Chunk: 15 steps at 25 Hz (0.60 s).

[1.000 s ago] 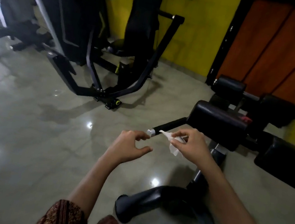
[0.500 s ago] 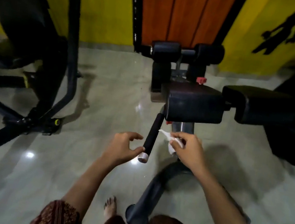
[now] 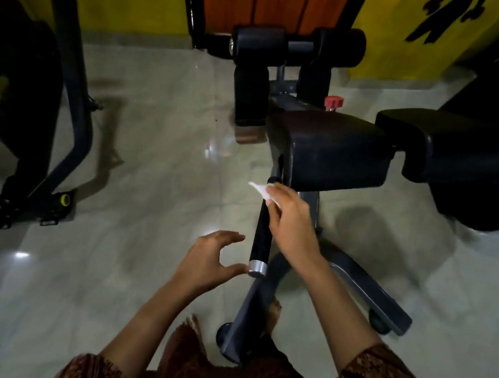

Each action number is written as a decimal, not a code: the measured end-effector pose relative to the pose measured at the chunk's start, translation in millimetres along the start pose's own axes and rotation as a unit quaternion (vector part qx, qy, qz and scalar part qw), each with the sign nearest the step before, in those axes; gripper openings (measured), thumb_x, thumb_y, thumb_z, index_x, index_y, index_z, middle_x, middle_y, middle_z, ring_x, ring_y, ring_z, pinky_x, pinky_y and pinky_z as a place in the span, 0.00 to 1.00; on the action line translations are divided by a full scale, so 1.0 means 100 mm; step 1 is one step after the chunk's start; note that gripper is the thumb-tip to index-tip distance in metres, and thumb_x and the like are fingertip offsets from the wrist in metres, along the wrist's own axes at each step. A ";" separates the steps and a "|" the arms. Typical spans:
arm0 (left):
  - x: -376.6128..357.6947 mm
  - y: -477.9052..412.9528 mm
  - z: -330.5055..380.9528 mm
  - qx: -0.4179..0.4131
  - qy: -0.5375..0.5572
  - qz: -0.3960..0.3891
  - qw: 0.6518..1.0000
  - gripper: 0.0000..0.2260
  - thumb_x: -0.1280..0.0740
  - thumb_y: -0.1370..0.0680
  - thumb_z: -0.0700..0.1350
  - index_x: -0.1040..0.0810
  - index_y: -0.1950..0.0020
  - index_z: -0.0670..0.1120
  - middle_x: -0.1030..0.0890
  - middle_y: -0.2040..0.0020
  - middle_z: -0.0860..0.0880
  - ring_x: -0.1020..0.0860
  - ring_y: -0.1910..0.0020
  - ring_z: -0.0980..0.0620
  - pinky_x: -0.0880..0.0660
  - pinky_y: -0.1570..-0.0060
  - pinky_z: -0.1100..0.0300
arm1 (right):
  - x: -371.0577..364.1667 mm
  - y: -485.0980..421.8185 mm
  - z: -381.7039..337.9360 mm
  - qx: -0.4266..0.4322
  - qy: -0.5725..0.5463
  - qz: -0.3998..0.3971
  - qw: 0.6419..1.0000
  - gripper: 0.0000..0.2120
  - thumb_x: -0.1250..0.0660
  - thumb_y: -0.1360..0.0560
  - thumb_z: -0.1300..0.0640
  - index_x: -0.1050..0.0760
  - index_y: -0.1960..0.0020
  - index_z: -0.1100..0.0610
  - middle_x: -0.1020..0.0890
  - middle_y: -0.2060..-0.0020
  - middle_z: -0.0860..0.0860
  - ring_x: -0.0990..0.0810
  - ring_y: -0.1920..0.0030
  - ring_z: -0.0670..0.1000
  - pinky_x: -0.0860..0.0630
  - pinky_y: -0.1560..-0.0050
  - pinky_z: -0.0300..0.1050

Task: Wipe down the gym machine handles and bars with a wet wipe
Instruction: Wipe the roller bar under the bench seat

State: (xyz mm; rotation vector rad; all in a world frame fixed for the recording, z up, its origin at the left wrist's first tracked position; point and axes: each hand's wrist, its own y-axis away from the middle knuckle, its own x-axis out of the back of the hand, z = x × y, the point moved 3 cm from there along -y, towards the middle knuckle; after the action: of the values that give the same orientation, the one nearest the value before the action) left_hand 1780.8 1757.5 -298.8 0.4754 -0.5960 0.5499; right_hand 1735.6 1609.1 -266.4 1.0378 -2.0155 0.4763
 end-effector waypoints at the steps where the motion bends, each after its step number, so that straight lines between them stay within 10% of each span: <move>1: -0.02 -0.01 -0.01 0.007 0.012 0.005 1.000 0.26 0.25 0.31 0.51 0.25 0.36 0.47 0.24 0.37 0.50 0.26 0.38 0.52 0.32 0.40 0.62 | -0.09 -0.14 0.01 0.016 0.027 -0.011 0.999 0.16 0.41 0.21 0.63 0.29 0.34 0.61 0.28 0.34 0.57 0.30 0.34 0.55 0.33 0.34 0.46; 9: -0.30 -0.15 -0.09 0.154 0.226 -0.009 0.962 0.30 0.24 0.33 0.45 0.28 0.33 0.43 0.25 0.35 0.46 0.24 0.41 0.52 0.25 0.42 0.57 | -0.50 -0.18 0.42 -0.021 0.061 -0.163 0.985 0.22 0.46 0.21 0.68 0.39 0.28 0.59 0.43 0.25 0.52 0.49 0.25 0.51 0.47 0.28 0.44; 15: -0.31 -0.24 0.03 0.035 0.102 -0.016 0.994 0.28 0.28 0.27 0.44 0.33 0.30 0.46 0.32 0.30 0.50 0.34 0.31 0.55 0.35 0.35 0.64 | -0.41 -0.10 0.42 0.013 0.021 -0.210 0.977 0.22 0.46 0.21 0.68 0.39 0.28 0.60 0.43 0.25 0.53 0.50 0.25 0.50 0.51 0.29 0.39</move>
State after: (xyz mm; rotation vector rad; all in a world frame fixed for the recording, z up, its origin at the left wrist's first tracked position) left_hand 1772.4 1727.6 -322.8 0.4868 -0.3740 0.5823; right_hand 1737.8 1597.5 -324.9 1.4147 -1.6908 0.2952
